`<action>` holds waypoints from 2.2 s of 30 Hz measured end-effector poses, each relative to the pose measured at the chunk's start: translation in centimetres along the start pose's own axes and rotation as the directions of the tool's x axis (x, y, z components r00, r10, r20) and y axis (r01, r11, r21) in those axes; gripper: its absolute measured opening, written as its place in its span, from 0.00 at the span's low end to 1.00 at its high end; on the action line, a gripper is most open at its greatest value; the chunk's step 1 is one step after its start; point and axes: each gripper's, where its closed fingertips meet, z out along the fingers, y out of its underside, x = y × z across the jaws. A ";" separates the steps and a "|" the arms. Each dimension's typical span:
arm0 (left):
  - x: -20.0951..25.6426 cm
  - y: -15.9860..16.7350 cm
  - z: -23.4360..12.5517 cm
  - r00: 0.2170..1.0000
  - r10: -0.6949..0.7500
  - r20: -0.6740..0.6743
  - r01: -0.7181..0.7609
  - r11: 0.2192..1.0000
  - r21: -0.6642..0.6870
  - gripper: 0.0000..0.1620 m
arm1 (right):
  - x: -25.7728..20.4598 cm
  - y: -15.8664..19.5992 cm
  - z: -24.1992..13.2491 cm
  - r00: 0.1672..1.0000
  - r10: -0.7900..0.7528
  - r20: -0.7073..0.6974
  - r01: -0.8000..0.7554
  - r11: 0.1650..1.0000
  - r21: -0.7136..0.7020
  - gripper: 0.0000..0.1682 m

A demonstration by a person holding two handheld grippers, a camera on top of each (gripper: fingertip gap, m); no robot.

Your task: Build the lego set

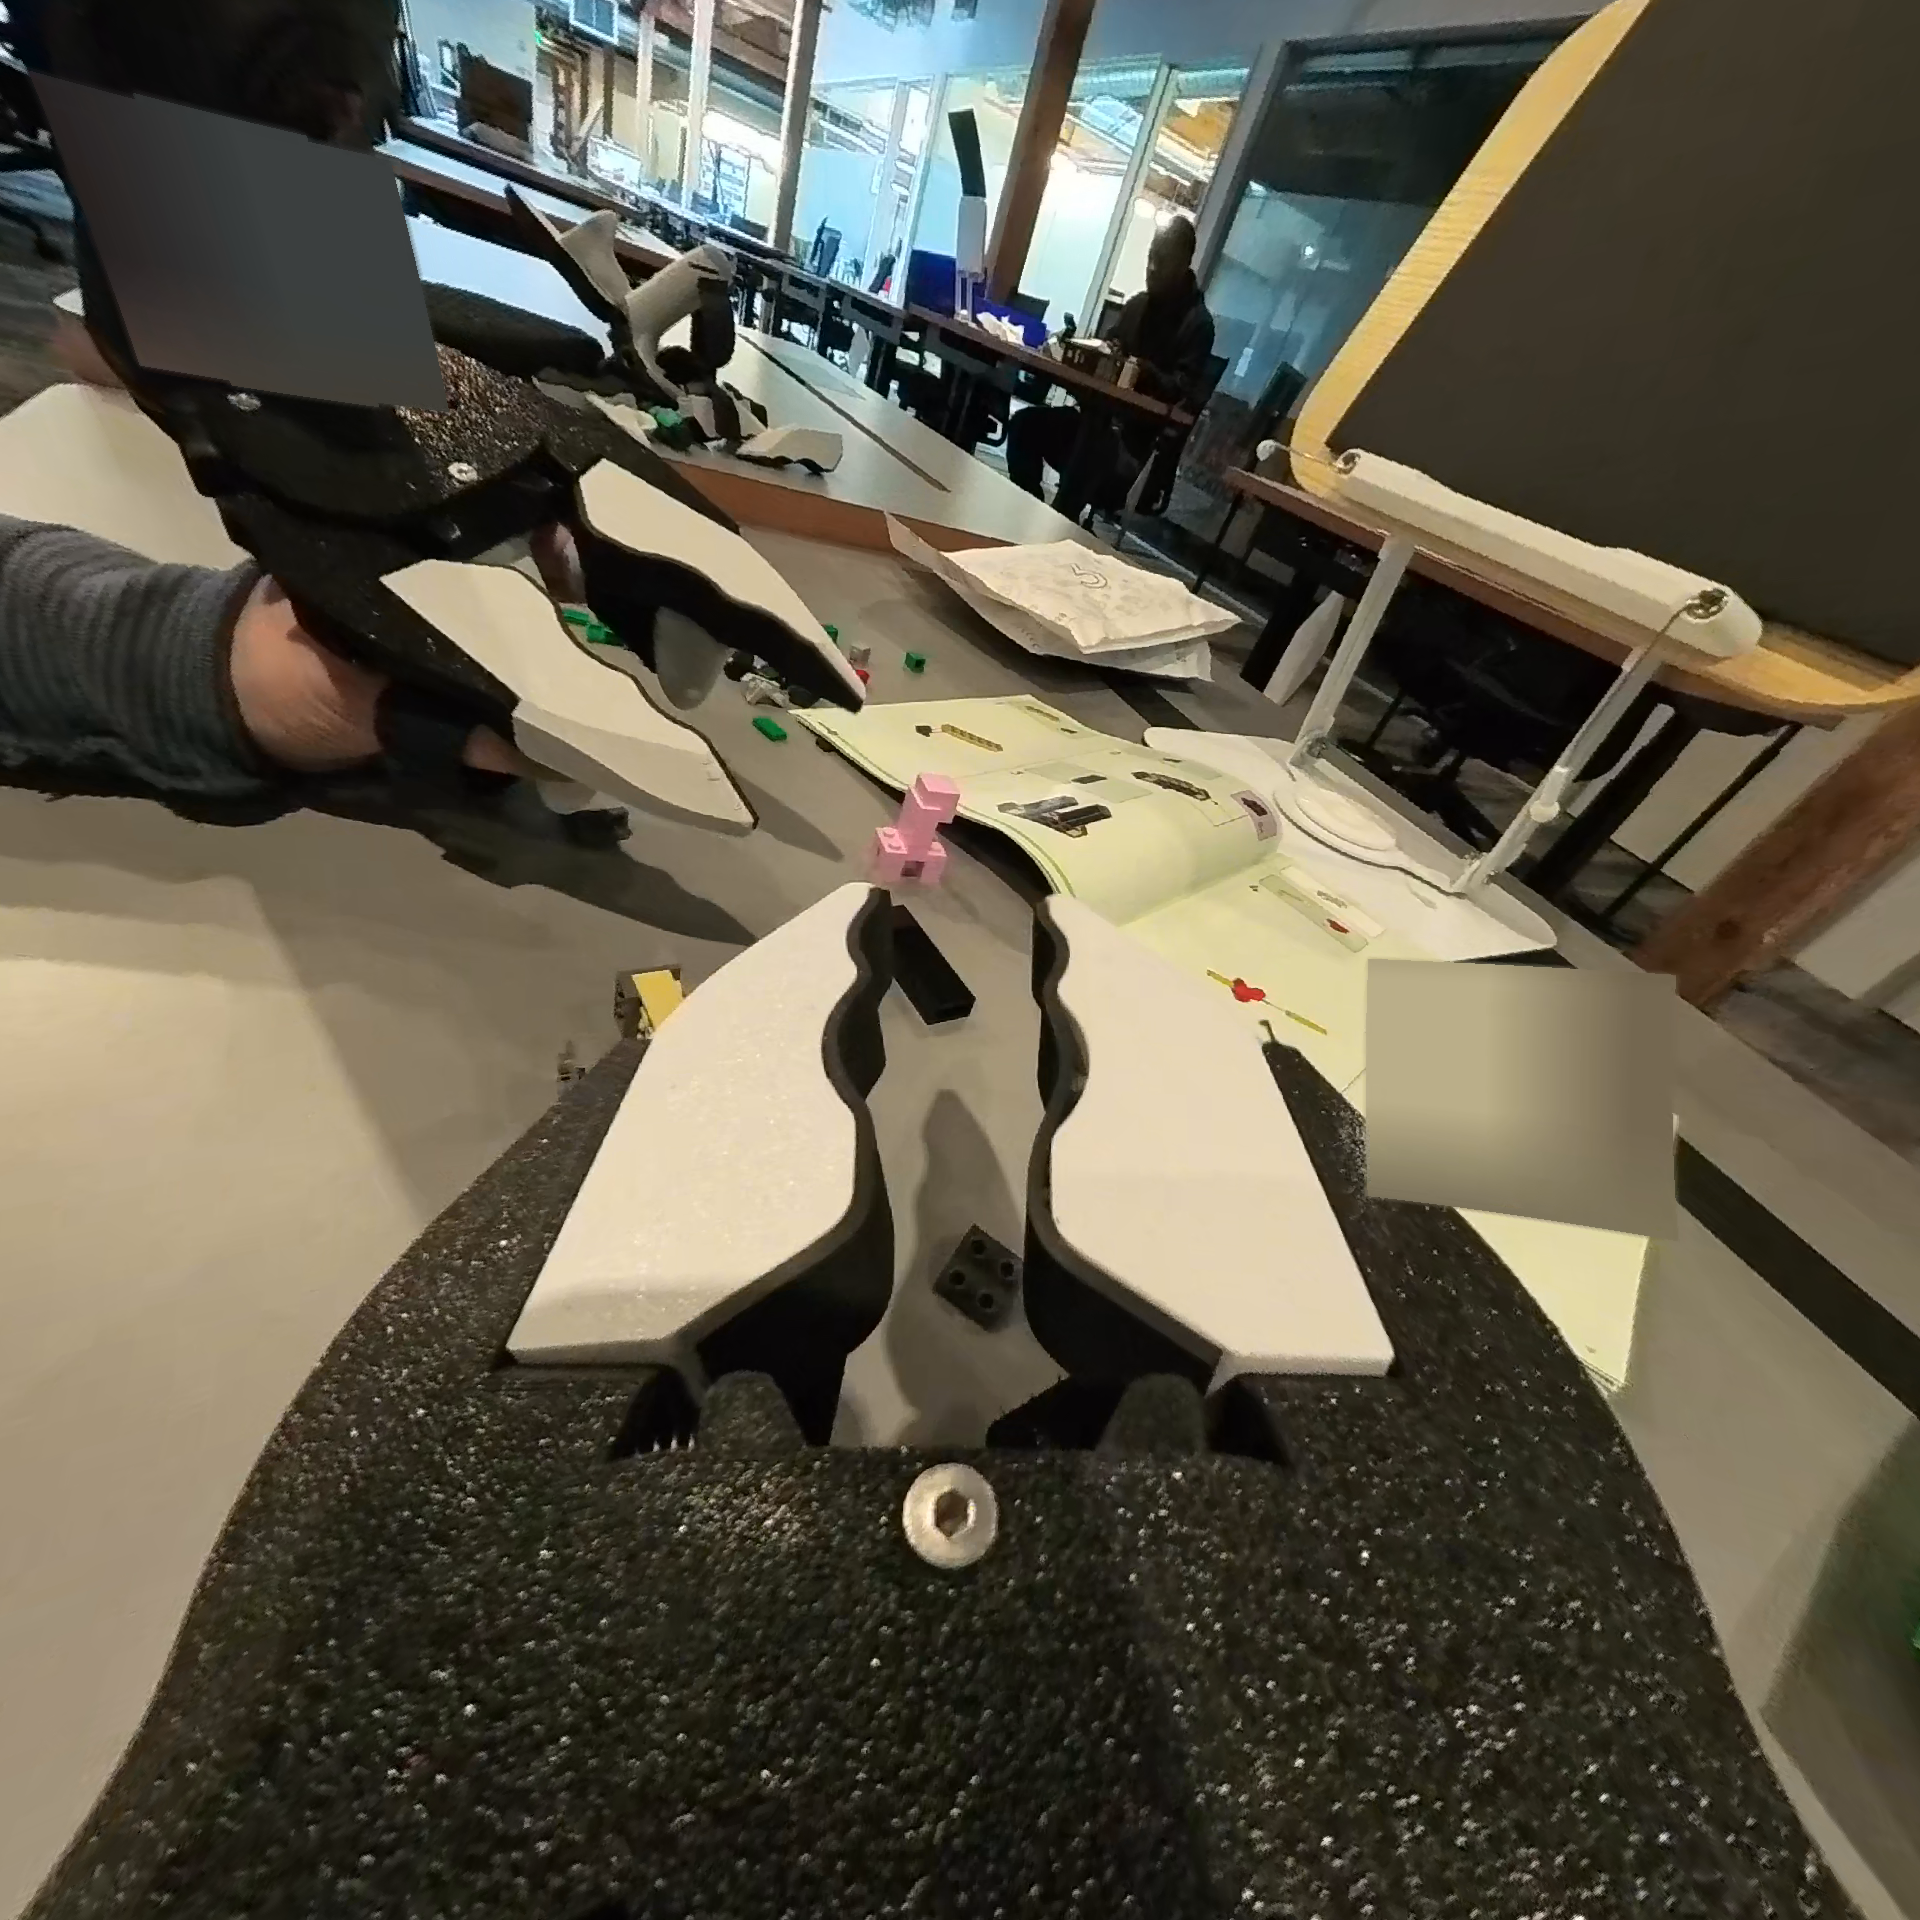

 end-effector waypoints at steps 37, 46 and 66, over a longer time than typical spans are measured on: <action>3.6 1.2 -0.4 0.948 0.062 -0.312 -0.083 0.995 -0.054 0.29 | -1.9 1.3 -0.5 1.000 -0.008 0.027 0.011 0.991 -0.132 0.17; 1.5 1.0 0.0 0.994 0.005 -0.105 -0.018 0.992 -0.126 0.35 | 1.5 1.2 -0.8 0.946 0.087 -0.312 -0.135 0.982 -0.133 0.20; 1.9 2.2 1.4 0.999 0.047 0.006 -0.045 0.976 -0.215 0.38 | 1.6 1.0 -0.6 0.925 0.085 -0.370 -0.138 0.983 -0.120 0.27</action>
